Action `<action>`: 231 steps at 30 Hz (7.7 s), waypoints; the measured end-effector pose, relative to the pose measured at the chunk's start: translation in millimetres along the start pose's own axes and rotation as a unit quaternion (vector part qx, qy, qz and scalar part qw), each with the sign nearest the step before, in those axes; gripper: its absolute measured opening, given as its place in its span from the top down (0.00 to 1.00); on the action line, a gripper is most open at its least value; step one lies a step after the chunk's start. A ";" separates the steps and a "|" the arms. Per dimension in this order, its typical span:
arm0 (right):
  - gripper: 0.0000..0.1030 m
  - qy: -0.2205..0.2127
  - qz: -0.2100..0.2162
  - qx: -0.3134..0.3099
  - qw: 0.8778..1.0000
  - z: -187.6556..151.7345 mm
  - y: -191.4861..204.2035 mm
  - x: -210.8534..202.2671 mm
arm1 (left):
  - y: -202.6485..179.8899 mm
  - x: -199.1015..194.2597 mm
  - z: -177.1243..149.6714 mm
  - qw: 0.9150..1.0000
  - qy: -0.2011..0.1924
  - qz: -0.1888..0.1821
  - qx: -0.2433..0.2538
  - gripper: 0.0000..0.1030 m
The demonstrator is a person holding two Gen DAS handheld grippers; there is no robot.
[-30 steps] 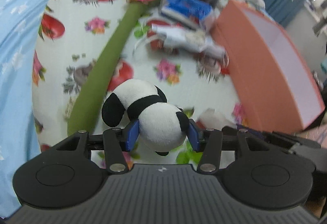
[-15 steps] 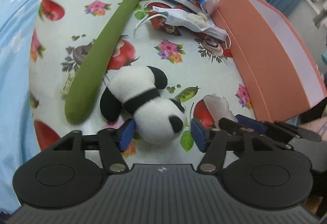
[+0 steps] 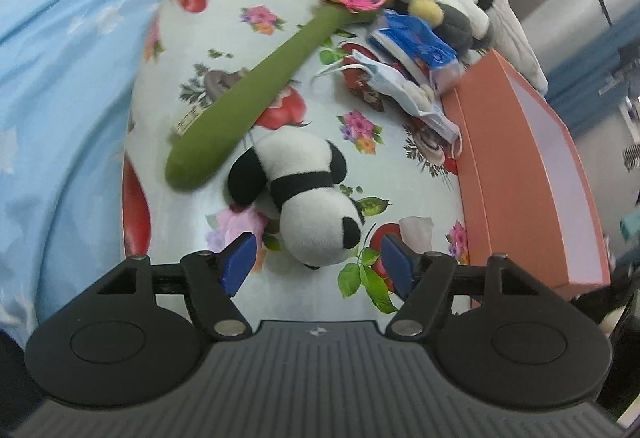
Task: Organize soft objects
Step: 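Close the right tool on the clear plastic piece while the left tool holds the panda, then carry the panda plush and clear plastic piece with both tools over the orange box, then open the left tool over the box while the right tool releases the clear piece, then withdraw both open tools from the orange box, then move the left tool to the red snack packet while the right tool reaches the white fuzzy ring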
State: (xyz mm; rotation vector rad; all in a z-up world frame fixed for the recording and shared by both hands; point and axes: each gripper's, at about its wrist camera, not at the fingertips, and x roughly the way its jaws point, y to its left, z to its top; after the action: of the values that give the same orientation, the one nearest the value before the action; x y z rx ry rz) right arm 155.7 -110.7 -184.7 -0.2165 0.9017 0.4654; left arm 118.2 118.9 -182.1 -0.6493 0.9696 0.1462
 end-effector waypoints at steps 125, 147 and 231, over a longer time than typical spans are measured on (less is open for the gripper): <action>0.62 -0.004 -0.043 0.241 0.970 75.3 -294.0 -22.9 | -357.0 141.7 67.8 0.946 0.051 -0.091 0.306 0.40; 0.62 -0.098 -0.031 0.201 0.974 51.5 -194.8 -156.6 | -291.4 -41.7 14.4 0.948 -0.047 -0.116 0.293 0.40; 0.51 0.082 0.030 0.097 0.991 174.1 -72.1 148.3 | -45.3 160.1 131.3 0.998 -0.028 -0.040 0.038 0.48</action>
State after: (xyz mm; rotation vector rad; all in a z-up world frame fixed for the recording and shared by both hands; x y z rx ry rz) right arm 390.8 -65.4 -197.6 -0.0490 1.1096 0.4165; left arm 322.1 131.3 -238.7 -0.6098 0.8891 0.0574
